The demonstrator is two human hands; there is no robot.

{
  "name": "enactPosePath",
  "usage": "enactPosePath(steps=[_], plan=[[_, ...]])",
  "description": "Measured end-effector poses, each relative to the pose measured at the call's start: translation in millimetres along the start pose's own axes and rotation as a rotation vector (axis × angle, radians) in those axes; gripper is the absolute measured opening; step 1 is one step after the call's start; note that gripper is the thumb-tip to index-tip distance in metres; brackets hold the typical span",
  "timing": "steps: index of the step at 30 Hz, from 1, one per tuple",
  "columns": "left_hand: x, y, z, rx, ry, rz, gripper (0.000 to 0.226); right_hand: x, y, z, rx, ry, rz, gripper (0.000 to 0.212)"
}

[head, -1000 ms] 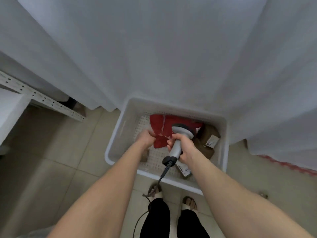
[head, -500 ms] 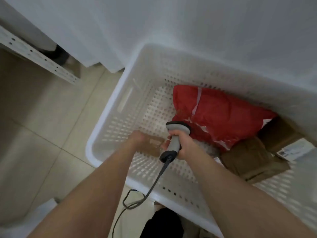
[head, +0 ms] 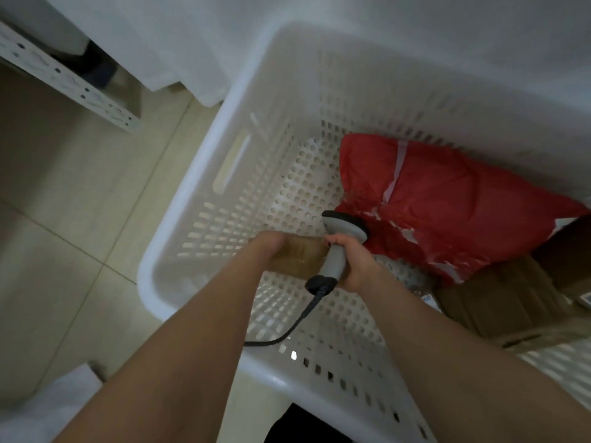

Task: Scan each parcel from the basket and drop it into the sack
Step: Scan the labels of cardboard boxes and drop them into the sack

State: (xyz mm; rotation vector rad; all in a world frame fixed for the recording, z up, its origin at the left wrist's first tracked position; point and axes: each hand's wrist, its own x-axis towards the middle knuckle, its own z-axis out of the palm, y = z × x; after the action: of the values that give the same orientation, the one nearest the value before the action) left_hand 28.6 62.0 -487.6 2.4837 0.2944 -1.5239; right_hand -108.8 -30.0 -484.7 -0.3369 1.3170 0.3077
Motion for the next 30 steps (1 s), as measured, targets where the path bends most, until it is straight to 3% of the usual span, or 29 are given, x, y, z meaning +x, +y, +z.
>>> enactPosePath(steps=[4,7,16,18,21,25,30], plan=[[-58.3,14.4,-7.0,-0.311,0.01,-0.014,0.064,-56.2,-17.4,-13.6,0.063,0.06,-0.118,0.036],[-106.1,25.6,-21.8,-0.475,0.068,0.025,0.068,-106.6,-26.2,-18.3,0.151,0.079,-0.203,0.038],[-298.3,57.3,-105.2,-0.576,0.15,0.233,0.055,-300.8,-38.5,4.0,0.248,0.141,-0.366,0.05],[-347.4,63.4,-125.6,-0.618,0.147,0.254,0.056,-353.9,-39.7,12.4,0.256,0.126,-0.39,0.042],[-418.3,70.6,-153.0,-0.69,0.159,0.321,0.032,-430.2,-38.7,21.5,0.277,0.096,-0.418,0.024],[-509.5,74.9,-184.6,-0.718,0.149,0.421,0.017,-517.8,-32.5,30.0,0.279,0.078,-0.455,0.041],[-601.4,63.6,-223.5,-0.693,0.053,0.571,0.028,-613.3,-26.8,38.7,0.34,0.022,-0.526,0.054]])
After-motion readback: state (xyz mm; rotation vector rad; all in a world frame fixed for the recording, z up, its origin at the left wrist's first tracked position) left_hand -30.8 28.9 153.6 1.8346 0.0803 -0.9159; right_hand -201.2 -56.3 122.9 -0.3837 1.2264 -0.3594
